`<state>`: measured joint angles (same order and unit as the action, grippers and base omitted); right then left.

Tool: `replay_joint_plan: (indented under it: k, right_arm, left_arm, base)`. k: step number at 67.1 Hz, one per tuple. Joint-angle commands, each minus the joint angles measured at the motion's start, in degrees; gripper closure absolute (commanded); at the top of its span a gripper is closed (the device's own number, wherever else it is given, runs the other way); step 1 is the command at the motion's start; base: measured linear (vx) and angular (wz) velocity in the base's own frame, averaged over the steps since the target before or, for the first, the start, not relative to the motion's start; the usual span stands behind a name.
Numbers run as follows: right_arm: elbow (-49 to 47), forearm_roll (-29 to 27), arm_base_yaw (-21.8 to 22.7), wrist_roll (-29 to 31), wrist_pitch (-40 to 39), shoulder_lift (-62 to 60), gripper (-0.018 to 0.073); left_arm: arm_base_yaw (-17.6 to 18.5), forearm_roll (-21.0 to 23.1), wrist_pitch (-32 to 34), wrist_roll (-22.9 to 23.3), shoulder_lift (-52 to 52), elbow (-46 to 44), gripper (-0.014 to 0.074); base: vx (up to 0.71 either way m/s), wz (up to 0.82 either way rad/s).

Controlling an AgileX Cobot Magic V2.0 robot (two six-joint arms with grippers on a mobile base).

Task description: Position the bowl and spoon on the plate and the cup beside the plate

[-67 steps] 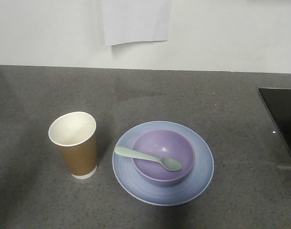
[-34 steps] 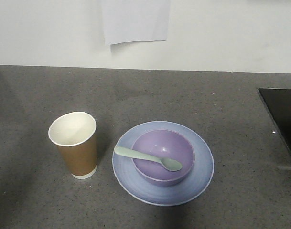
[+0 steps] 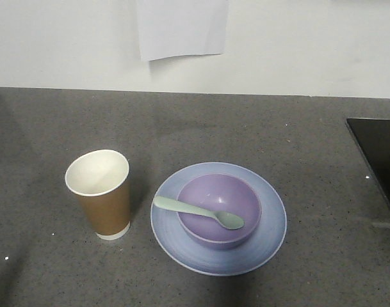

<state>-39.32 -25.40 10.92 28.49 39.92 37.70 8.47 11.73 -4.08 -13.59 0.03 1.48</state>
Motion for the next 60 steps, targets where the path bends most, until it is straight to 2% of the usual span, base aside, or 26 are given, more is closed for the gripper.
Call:
replay_joint_plan:
  k: [1,18,24,28,35,40,60]
  right_arm:
    - [-1.50,-1.30,0.31,0.15,-3.34,0.02,0.0562]
    - [-1.50,-1.30,0.31,0.15,-2.51,-0.13,0.0562]
    - [-1.50,-1.30,0.31,0.15,-2.51,-0.13,0.0562]
    - [-1.50,-1.30,0.31,0.15,-2.51,-0.13,0.0562]
    - [-1.50,-1.30,0.31,0.15,-2.51,-0.13,0.0562]
    - [-1.50,-1.30,0.31,0.15,-2.51,-0.13,0.0562]
    - [-1.50,-1.30,0.31,0.15,-2.51,-0.13,0.0562]
  left_arm:
    - [0.20,-1.51,2.96,-0.11,-1.34,-0.40,0.0604]
    - [0.20,-0.93,2.94,0.43,1.23,-0.40,0.0604]
    - [0.06,-2.73,3.33,2.25,1.43,-0.40,0.0604]
    - [-0.88,-6.91,3.26,7.44,1.37,-0.40,0.0604]
    - [-3.31,-16.29,3.06,19.74,1.37,-0.40,0.0604]
    - [-3.69,-19.56,2.84,24.11,1.37,-0.40,0.0604]
    - [-3.62,-18.45,2.92,24.37,1.32,-0.45,0.0604]
  base:
    - [0.00,0.00]
    - [0.00,0.00]
    - [0.00,0.00]
    - [0.00,0.00]
    - [0.00,0.00]
    - [0.00,0.00]
    - [0.00,0.00]
